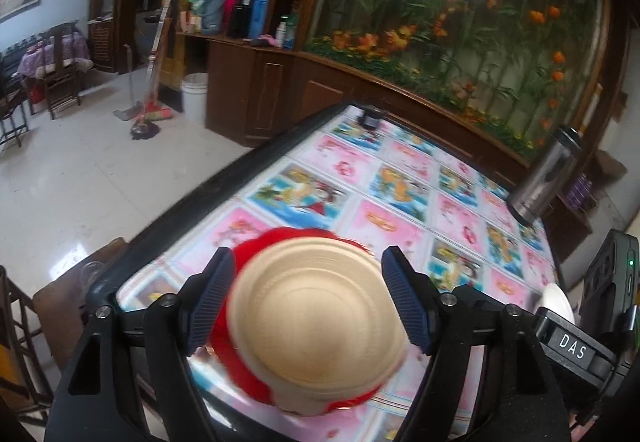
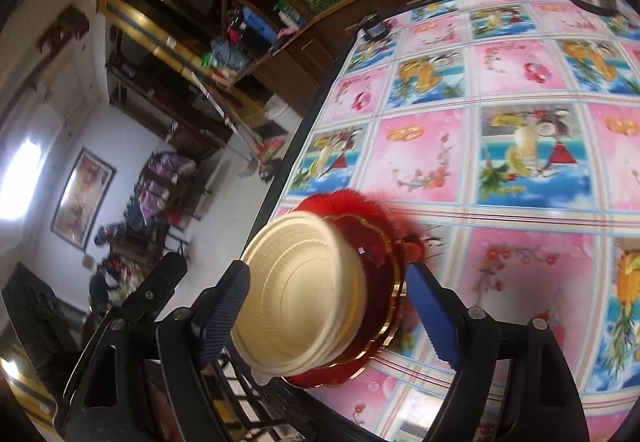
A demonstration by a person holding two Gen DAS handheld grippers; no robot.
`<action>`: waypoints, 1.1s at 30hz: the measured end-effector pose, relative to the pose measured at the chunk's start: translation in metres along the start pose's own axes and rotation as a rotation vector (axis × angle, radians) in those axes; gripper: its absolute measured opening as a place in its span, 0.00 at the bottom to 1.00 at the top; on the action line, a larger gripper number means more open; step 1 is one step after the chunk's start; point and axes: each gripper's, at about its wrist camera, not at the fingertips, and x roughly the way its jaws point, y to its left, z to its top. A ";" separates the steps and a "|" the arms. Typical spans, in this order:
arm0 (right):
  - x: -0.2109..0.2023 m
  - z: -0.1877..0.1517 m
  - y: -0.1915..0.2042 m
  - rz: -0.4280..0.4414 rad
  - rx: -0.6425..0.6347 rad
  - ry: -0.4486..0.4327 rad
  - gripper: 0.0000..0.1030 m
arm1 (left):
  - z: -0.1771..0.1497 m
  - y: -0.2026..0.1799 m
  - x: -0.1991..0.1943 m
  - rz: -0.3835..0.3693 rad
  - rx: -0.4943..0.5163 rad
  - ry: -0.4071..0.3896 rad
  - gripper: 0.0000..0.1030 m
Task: Organize plates and bowls
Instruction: 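Open both grippers to release the beige plate and withdraw, then move both grippers to the white plate beside the thermos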
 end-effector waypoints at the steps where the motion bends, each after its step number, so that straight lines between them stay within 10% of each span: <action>1: -0.004 0.000 -0.005 -0.003 0.010 -0.009 0.82 | -0.002 -0.008 0.002 -0.015 0.014 0.007 0.74; 33: -0.214 -0.024 -0.244 -0.206 0.439 -0.381 0.84 | -0.095 -0.290 0.085 -0.341 0.373 0.372 0.74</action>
